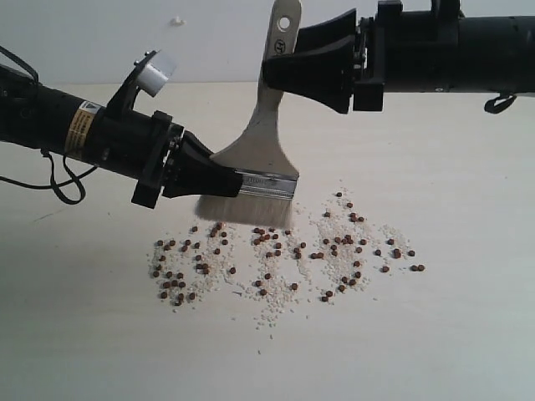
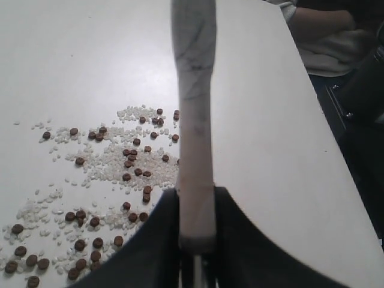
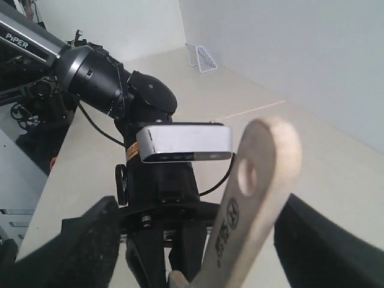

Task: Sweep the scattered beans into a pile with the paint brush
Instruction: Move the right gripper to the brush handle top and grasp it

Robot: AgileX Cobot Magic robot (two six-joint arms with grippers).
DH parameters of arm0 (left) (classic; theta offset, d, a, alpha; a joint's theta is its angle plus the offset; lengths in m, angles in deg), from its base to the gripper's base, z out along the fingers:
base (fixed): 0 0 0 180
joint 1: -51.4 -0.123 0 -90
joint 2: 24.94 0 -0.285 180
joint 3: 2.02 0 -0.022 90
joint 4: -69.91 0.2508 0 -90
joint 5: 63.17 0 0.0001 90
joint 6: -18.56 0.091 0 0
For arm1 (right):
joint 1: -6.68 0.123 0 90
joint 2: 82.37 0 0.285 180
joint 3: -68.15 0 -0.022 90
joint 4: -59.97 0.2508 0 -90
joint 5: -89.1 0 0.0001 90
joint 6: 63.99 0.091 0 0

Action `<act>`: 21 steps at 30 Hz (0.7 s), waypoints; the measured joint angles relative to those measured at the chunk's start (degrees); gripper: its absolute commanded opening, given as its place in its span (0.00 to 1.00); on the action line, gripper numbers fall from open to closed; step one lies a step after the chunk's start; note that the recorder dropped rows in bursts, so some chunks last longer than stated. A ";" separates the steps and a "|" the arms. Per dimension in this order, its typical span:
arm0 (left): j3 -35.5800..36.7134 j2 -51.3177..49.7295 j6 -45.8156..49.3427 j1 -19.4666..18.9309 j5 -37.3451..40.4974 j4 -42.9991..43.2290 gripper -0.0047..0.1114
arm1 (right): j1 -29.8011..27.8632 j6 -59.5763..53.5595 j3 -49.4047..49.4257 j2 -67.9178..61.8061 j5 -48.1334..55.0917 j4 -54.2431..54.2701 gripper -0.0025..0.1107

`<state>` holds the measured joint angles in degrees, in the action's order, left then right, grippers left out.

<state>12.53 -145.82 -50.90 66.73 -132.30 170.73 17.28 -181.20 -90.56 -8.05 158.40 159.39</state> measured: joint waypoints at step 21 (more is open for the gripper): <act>0.00 0.00 1.61 0.00 0.00 0.00 0.04 | 0.00 9.97 -2.94 -2.92 0.08 0.22 0.61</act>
<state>12.53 -145.82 -49.30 66.73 -132.30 170.73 17.28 -171.23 -93.49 -10.97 158.48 159.61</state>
